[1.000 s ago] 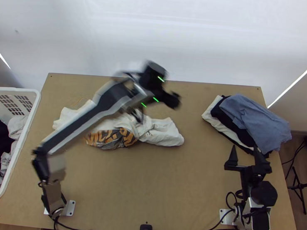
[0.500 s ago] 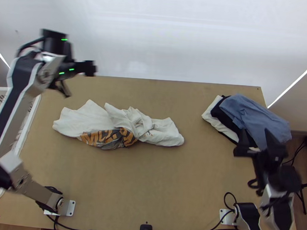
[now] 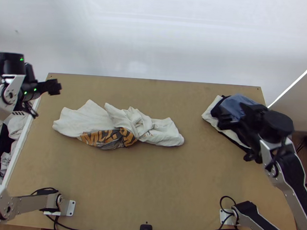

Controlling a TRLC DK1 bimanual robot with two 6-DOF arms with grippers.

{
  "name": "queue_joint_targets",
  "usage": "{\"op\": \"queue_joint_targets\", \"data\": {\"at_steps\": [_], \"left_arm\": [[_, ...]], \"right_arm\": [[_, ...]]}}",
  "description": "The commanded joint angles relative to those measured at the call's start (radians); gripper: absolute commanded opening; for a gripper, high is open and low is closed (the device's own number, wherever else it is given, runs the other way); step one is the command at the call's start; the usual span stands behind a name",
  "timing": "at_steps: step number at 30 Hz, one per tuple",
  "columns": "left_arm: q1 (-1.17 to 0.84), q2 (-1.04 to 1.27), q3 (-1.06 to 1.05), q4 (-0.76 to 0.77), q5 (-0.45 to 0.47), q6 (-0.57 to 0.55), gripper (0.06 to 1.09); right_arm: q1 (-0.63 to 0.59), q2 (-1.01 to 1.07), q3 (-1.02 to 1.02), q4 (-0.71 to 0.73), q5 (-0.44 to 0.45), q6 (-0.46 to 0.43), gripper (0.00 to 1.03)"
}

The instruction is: Fold the t-shirt

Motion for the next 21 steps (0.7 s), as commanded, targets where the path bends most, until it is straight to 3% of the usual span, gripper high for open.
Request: {"op": "queue_joint_targets", "data": {"at_steps": [1,3,7,9,12,14,17,21], "left_arm": [[0.087,-0.074,-0.098,0.000,0.008,0.022,1.04],[0.103,-0.082,-0.109,0.000,0.008,0.030,1.04],[0.123,-0.090,-0.132,-0.001,0.008,0.042,1.04],[0.130,-0.096,-0.140,-0.001,0.008,0.047,1.04],[0.136,-0.099,-0.141,-0.003,0.007,0.047,1.04],[0.141,-0.100,-0.141,-0.004,0.007,0.047,1.04],[0.156,-0.103,-0.146,-0.009,0.007,0.053,1.04],[0.178,-0.107,-0.149,-0.012,0.007,0.062,1.04]], "right_arm": [[0.120,0.124,0.086,-0.037,-0.127,-0.092,0.98],[0.221,0.200,0.143,-0.094,-0.130,-0.158,0.98],[0.275,0.369,0.302,-0.231,-0.179,-0.121,0.96],[0.288,0.473,0.410,-0.324,-0.202,-0.043,0.96],[0.272,0.688,0.592,-0.518,-0.352,0.108,0.98],[0.268,0.791,0.677,-0.585,-0.489,0.154,0.98],[0.324,0.885,0.743,-0.591,-0.544,0.174,0.98],[0.359,0.978,0.824,-0.610,-0.544,0.215,0.98]]}}
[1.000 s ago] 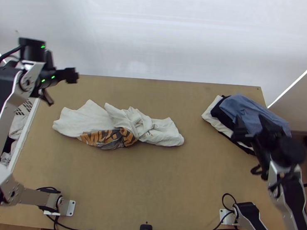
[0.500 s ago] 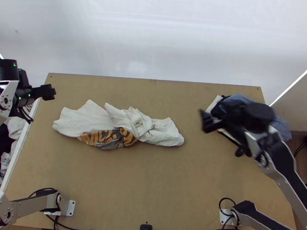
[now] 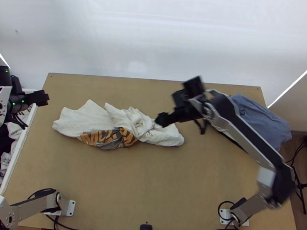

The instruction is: Fold the t-shirt

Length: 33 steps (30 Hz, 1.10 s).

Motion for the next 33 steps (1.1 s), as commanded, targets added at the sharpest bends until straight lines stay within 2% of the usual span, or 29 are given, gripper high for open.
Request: {"op": "queue_joint_targets", "data": {"at_steps": [1,3,7,17,20,22,23,33], "left_arm": [[0.036,-0.010,-0.013,-0.006,-0.001,0.012,1.04],[0.039,-0.014,-0.025,-0.006,-0.001,0.012,1.04],[0.040,-0.023,-0.048,-0.001,-0.001,0.009,1.04],[0.048,-0.025,-0.060,0.005,-0.001,0.002,1.04],[0.056,-0.025,-0.063,0.005,-0.001,0.004,1.04],[0.063,-0.023,-0.063,0.009,-0.001,0.005,1.04],[0.063,-0.022,-0.063,0.009,-0.001,0.005,1.04],[0.072,-0.014,-0.072,0.019,-0.002,0.005,1.04]], "right_arm": [[0.064,0.233,0.199,-0.088,-0.089,0.085,0.98],[0.064,0.270,0.237,-0.088,-0.102,0.108,0.96],[0.058,0.359,0.304,-0.090,-0.173,0.220,0.94],[0.056,0.540,0.527,-0.090,-0.199,0.378,0.92],[0.060,0.581,0.573,-0.071,-0.213,0.424,0.82],[0.060,0.603,0.596,-0.064,-0.213,0.439,0.71],[0.061,0.610,0.597,-0.061,-0.214,0.448,0.69],[0.060,0.626,0.556,-0.074,-0.230,0.455,0.69]]}}
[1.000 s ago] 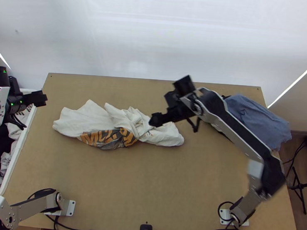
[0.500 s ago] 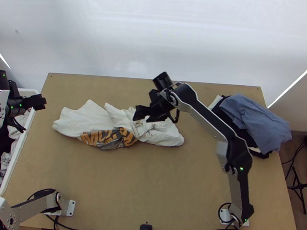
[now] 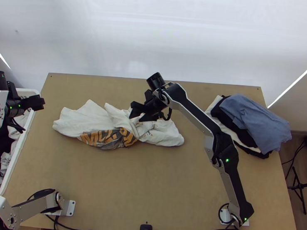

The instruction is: Fold the t-shirt

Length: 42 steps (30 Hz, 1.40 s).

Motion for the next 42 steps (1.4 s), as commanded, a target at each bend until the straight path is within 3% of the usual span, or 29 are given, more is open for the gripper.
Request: {"op": "queue_joint_targets", "data": {"at_steps": [1,22,24,31,34,38,42], "left_arm": [[0.007,0.006,-0.005,0.010,-0.001,0.002,1.04],[0.003,0.035,-0.007,0.030,0.001,0.001,1.04],[0.001,0.038,-0.004,0.030,0.001,0.001,1.04],[0.001,0.044,0.004,0.031,-0.001,0.002,1.04],[0.007,0.046,0.005,0.031,-0.001,0.007,1.04],[0.015,0.046,0.004,0.031,-0.001,0.009,1.04],[0.015,0.044,-0.001,0.031,-0.001,0.009,1.04]], "right_arm": [[-0.001,0.022,0.002,-0.003,-0.006,0.014,0.69],[-0.016,-0.025,-0.080,-0.019,0.012,0.020,0.69],[-0.016,-0.018,-0.077,-0.019,0.014,0.019,0.59],[-0.012,0.048,-0.018,-0.019,0.014,0.016,0.57],[-0.009,0.067,0.004,-0.019,0.035,0.014,0.46],[-0.004,0.077,0.015,-0.013,0.045,0.011,0.45],[-0.001,0.077,0.019,0.000,0.060,0.008,0.35]]}}
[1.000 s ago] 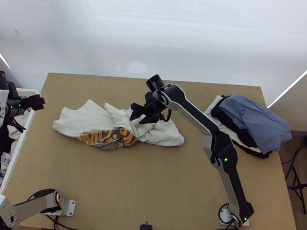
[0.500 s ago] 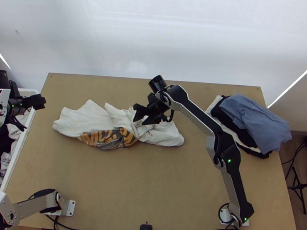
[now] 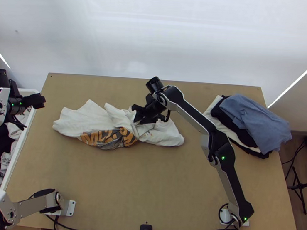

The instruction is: Fold the t-shirt

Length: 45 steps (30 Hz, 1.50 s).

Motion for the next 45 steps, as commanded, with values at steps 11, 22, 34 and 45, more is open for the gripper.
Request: {"op": "queue_joint_targets", "data": {"at_steps": [11,22,34,45], "left_arm": [[0.000,0.003,-0.034,0.003,-0.001,0.019,1.04],[-0.121,0.143,-0.107,-0.136,0.135,0.124,1.04],[-0.224,0.454,-0.010,0.183,0.364,0.141,1.04],[-0.224,0.627,0.134,0.086,0.381,0.210,1.03]], "right_arm": [[-0.021,-0.113,-0.015,0.019,0.055,-0.025,0.03],[-0.146,-0.164,-0.053,-0.062,0.052,-0.151,0.03],[-0.145,-0.161,-0.085,-0.116,0.054,-0.243,0.03],[-0.151,-0.142,-0.064,-0.102,0.052,-0.274,0.03]]}}
